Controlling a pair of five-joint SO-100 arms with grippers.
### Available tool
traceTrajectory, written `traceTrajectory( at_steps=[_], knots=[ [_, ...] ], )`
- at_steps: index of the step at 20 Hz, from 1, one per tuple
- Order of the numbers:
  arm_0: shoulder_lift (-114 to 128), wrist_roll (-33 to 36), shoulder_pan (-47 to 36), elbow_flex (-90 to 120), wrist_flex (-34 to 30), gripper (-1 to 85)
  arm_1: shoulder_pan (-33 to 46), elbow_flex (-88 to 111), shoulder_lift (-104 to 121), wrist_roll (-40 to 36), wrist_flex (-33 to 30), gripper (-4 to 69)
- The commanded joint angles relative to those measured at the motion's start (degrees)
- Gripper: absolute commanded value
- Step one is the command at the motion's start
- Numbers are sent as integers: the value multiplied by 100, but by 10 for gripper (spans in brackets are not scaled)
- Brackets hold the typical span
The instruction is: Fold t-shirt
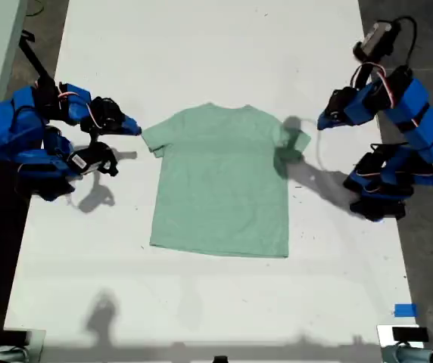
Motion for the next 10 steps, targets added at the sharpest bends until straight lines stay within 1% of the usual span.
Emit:
traceTrajectory(
  at_steps=[1,7,8,9,10],
  knots=[
    [-79,132,-220,-571,220,0,202,-527,-229,-343,53,-10],
    [-114,202,-334,-571,272,0,554,-492,-431,-800,44,-4],
    [-114,202,-343,-527,264,0,589,-431,-439,-809,35,63],
    [-114,202,-343,-492,264,0,589,-404,-475,-826,26,174],
    [-114,202,-343,-475,264,0,580,-396,-510,-879,0,209]
  ],
)
